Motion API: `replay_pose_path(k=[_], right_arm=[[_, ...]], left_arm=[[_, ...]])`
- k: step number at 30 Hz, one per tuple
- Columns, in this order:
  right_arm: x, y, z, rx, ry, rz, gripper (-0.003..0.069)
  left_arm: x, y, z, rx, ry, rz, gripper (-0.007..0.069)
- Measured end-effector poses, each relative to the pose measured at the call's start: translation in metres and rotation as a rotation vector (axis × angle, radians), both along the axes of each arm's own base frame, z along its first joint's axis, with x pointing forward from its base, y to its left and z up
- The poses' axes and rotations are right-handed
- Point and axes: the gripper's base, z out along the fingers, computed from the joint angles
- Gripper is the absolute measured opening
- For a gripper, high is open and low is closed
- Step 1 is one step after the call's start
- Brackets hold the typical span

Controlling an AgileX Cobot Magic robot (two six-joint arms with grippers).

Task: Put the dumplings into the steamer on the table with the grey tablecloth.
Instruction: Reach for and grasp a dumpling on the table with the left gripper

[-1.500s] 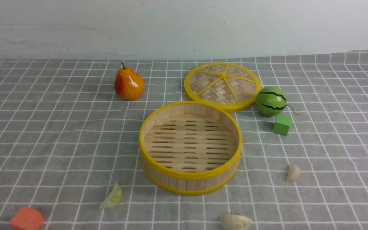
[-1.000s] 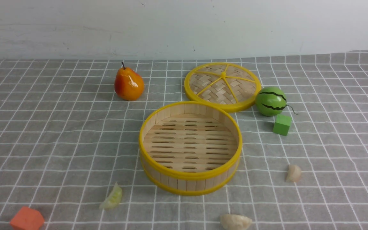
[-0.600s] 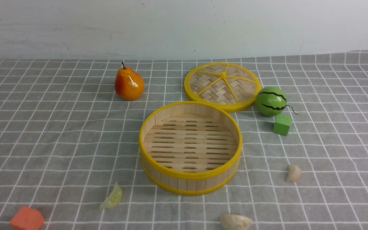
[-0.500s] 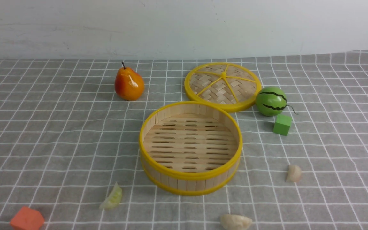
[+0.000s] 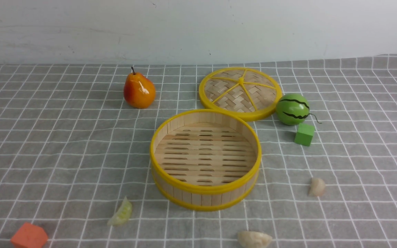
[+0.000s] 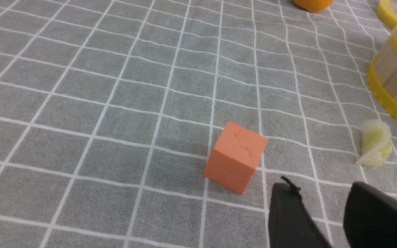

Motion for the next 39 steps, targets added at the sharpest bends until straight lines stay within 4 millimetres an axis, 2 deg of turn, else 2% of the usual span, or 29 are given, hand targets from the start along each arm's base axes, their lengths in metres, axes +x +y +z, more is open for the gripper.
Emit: replay_pose_path(k=[12, 16, 17, 19, 20, 21, 22, 23, 26, 29, 33, 35, 36, 39], right_arm=[[0.0, 0.0, 0.0, 0.011, -0.001, 0.001, 0.024], [0.0, 0.004, 0.0, 0.151, -0.008, -0.005, 0.024], [0.0, 0.006, 0.001, 0.251, -0.011, -0.011, 0.024], [0.0, 0.013, 0.002, 0.608, -0.006, -0.033, 0.024], [0.0, 0.015, 0.002, 0.696, 0.0, -0.038, 0.024], [0.0, 0.017, 0.002, 0.77, 0.003, -0.04, 0.024], [0.0, 0.021, 0.003, 0.95, 0.019, -0.053, 0.024], [0.0, 0.023, 0.003, 1.053, 0.029, -0.057, 0.024], [0.0, 0.025, 0.005, 1.142, 0.033, -0.057, 0.024], [0.0, 0.024, 0.005, 1.128, 0.03, -0.056, 0.024], [0.0, 0.023, 0.004, 0.97, 0.011, -0.025, 0.024], [0.0, 0.024, 0.007, 0.916, 0.01, 0.001, 0.024], [-0.001, 0.024, 0.01, 0.884, 0.004, 0.02, 0.024], [-0.005, 0.026, 0.04, 0.734, -0.066, 0.11, 0.0236]], left_arm=[[0.0, 0.001, 0.0, 0.023, 0.0, 0.002, 0.0237], [0.001, 0.0, 0.003, -0.011, -0.032, 0.006, 0.0237], [0.002, -0.001, 0.005, -0.078, -0.059, 0.013, 0.0237], [0.003, -0.006, 0.012, -0.467, -0.115, 0.054, 0.0237], [0.003, -0.008, 0.014, -0.607, -0.119, 0.067, 0.0237], [0.003, -0.008, 0.014, -0.663, -0.121, 0.075, 0.0237], [0.003, -0.01, 0.017, -0.949, -0.116, 0.106, 0.0237], [0.003, -0.011, 0.019, -1.114, -0.11, 0.124, 0.0237], [0.003, -0.013, 0.021, -1.294, -0.102, 0.142, 0.0237], [0.003, -0.013, 0.022, -1.323, -0.101, 0.144, 0.0237], [0.003, -0.013, 0.022, -1.326, -0.098, 0.142, 0.0237], [0.002, -0.014, 0.028, -1.268, -0.103, 0.112, 0.0237], [0.001, -0.015, 0.036, -1.203, -0.12, 0.081, 0.0237], [-0.007, -0.017, 0.069, -0.93, -0.203, -0.031, 0.0237]])
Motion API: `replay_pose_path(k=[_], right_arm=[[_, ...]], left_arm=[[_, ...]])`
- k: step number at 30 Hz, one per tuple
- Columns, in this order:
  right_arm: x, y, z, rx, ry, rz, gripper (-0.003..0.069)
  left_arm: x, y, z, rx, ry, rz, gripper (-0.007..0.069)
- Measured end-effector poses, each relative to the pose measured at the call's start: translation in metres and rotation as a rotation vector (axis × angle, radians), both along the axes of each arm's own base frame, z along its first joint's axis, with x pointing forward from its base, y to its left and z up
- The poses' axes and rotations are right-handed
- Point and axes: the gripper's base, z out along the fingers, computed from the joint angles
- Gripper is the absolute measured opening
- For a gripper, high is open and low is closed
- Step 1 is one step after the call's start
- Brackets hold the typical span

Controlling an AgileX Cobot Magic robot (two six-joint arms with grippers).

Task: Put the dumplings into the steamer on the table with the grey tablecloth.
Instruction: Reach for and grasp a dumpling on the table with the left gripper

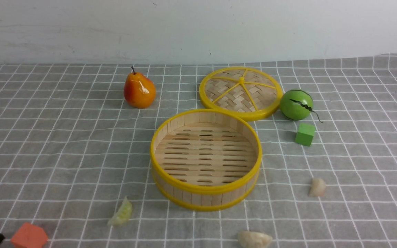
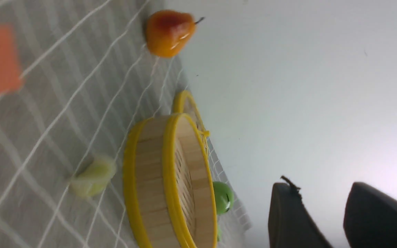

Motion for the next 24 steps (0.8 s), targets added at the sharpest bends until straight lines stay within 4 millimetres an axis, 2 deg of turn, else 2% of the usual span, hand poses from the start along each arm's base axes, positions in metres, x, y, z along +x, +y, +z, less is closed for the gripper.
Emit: replay_pose_path(k=[2, 4, 6, 7, 8, 10, 13, 17, 22, 24], right_arm=[[0.0, 0.0, 0.026, -0.112, -0.049, 0.02, 0.0205], [0.004, 0.0, 0.053, -0.234, -0.054, 0.046, 0.0133], [0.017, 0.001, 0.073, -0.337, -0.003, 0.09, 0.0057], [0.016, 0.001, 0.076, -0.351, -0.01, 0.093, 0.0049], [0.028, 0.002, 0.092, -0.437, 0.041, 0.145, 0.0001], [0.045, 0.003, 0.107, -0.563, 0.139, 0.249, -0.0019], [0.064, 0.006, 0.114, -0.659, 0.257, 0.385, -0.0019], [0.086, 0.023, 0.105, -0.763, 0.399, 0.628, -0.0019], [0.096, 0.05, 0.079, -0.916, 0.544, 0.878, -0.0018], [0.097, 0.058, 0.073, -0.958, 0.571, 0.924, -0.0015]], left_arm=[[-0.003, -0.002, 0.026, 0.194, -0.033, -0.026, 0.022], [0.001, -0.005, 0.05, 0.366, 0.015, -0.072, 0.0174], [0.015, -0.006, 0.065, 0.479, 0.122, -0.128, 0.0109], [0.014, -0.007, 0.068, 0.491, 0.121, -0.131, 0.0101], [0.026, -0.007, 0.079, 0.582, 0.224, -0.187, 0.0043], [0.044, -0.007, 0.091, 0.701, 0.367, -0.277, -0.0014], [0.065, -0.008, 0.098, 0.827, 0.501, -0.399, -0.0014], [0.092, -0.022, 0.097, 0.954, 0.63, -0.589, -0.0014], [0.134, -0.056, 0.078, 1.107, 0.744, -0.761, -0.001], [0.15, -0.07, 0.064, 1.156, 0.802, -0.805, 0.003]])
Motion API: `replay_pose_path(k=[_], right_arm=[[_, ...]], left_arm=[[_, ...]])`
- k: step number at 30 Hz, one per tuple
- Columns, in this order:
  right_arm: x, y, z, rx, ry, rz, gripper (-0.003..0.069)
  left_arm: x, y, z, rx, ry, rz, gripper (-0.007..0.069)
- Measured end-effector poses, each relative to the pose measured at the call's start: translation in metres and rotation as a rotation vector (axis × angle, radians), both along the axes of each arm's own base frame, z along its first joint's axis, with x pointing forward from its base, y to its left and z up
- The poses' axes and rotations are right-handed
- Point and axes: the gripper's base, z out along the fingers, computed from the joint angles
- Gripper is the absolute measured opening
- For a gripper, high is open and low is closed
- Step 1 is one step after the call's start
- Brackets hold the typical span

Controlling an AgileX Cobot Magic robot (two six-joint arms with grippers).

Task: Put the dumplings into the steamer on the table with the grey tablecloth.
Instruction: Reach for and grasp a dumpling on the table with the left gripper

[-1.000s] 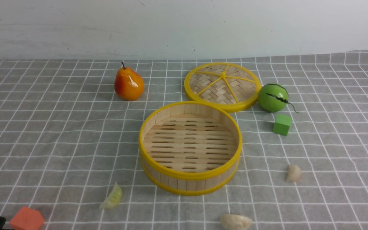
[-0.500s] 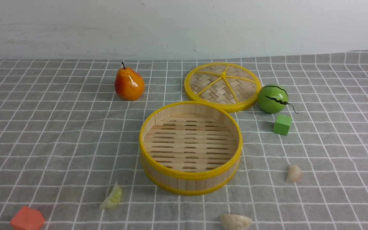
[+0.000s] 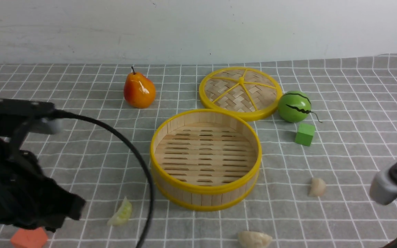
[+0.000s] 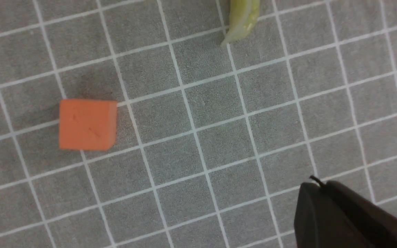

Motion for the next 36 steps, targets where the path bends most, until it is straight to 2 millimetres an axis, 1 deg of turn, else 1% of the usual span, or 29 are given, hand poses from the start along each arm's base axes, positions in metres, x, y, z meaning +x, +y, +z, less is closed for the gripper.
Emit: replay_pose_path(k=[1, 2, 3, 4, 5, 6, 7, 8, 9, 10, 12, 13, 14, 17, 19, 24, 27, 30, 31, 34, 36], right_arm=[[0.001, 0.002, -0.002, -0.009, 0.01, 0.008, -0.0015], [0.002, 0.004, -0.003, -0.015, 0.016, 0.014, -0.0015], [0.001, 0.004, -0.003, -0.016, 0.015, 0.015, -0.0015], [0.003, 0.005, -0.004, -0.021, 0.013, 0.019, -0.0014], [0.003, 0.006, -0.004, -0.022, 0.01, 0.019, -0.0013], [0.005, 0.006, -0.004, -0.019, 0.0, 0.015, -0.0011], [0.005, 0.006, -0.004, -0.018, -0.001, 0.015, -0.0011], [0.005, 0.006, -0.003, -0.017, -0.005, 0.014, -0.0011], [0.005, 0.006, -0.003, -0.017, -0.008, 0.014, -0.0011], [0.005, 0.006, -0.003, -0.016, -0.009, 0.014, -0.0011], [0.005, 0.006, -0.003, -0.015, -0.011, 0.014, -0.001], [0.006, 0.006, -0.003, -0.015, -0.012, 0.013, -0.001], [0.006, 0.006, -0.003, -0.016, -0.012, 0.014, -0.0008], [0.006, 0.006, -0.003, -0.014, -0.016, 0.013, -0.0007], [0.006, 0.006, -0.003, -0.012, -0.02, 0.012, -0.0005], [0.007, 0.007, -0.002, -0.008, -0.03, 0.01, -0.0004], [0.008, 0.007, -0.002, -0.005, -0.036, 0.009, -0.0004], [0.009, 0.008, -0.001, 0.003, -0.056, 0.006, -0.0001], [0.01, 0.008, -0.001, 0.004, -0.058, 0.005, -0.0002], [0.01, 0.008, -0.001, 0.008, -0.065, 0.004, -0.0001], [0.01, 0.008, -0.001, 0.008, -0.067, 0.003, 0.0]], left_arm=[[0.007, -0.007, -0.008, 0.024, 0.028, -0.015, 0.0049], [0.014, -0.012, -0.016, 0.046, 0.05, -0.025, 0.0085], [0.014, -0.012, -0.016, 0.046, 0.05, -0.025, 0.0085], [0.024, -0.02, -0.028, 0.063, 0.07, -0.028, 0.0169], [0.03, -0.023, -0.037, 0.07, 0.088, -0.024, 0.0212], [0.041, -0.028, -0.051, 0.079, 0.102, -0.014, 0.03], [0.041, -0.029, -0.051, 0.077, 0.098, -0.011, 0.0311], [0.045, -0.03, -0.056, 0.081, 0.101, -0.007, 0.0342], [0.054, -0.034, -0.069, 0.09, 0.108, 0.009, 0.0408], [0.059, -0.036, -0.078, 0.096, 0.111, 0.022, 0.0447], [0.071, -0.041, -0.099, 0.113, 0.12, 0.043, 0.0504], [0.071, -0.041, -0.099, 0.113, 0.12, 0.043, 0.0504], [0.079, -0.043, -0.111, 0.118, 0.107, 0.049, 0.0522], [0.089, -0.048, -0.125, 0.105, 0.078, 0.059, 0.0528], [0.093, -0.05, -0.131, 0.096, 0.059, 0.058, 0.0528], [0.1, -0.052, -0.141, 0.105, 0.039, 0.042, 0.0517], [0.102, -0.053, -0.142, 0.103, 0.032, 0.04, 0.0504], [0.105, -0.055, -0.142, 0.098, 0.025, 0.042, 0.0455], [0.107, -0.056, -0.141, 0.093, 0.019, 0.046, 0.0428], [0.111, -0.057, -0.14, 0.094, 0.021, 0.054, 0.0327], [0.113, -0.058, -0.136, 0.1, 0.03, 0.06, 0.0222]])
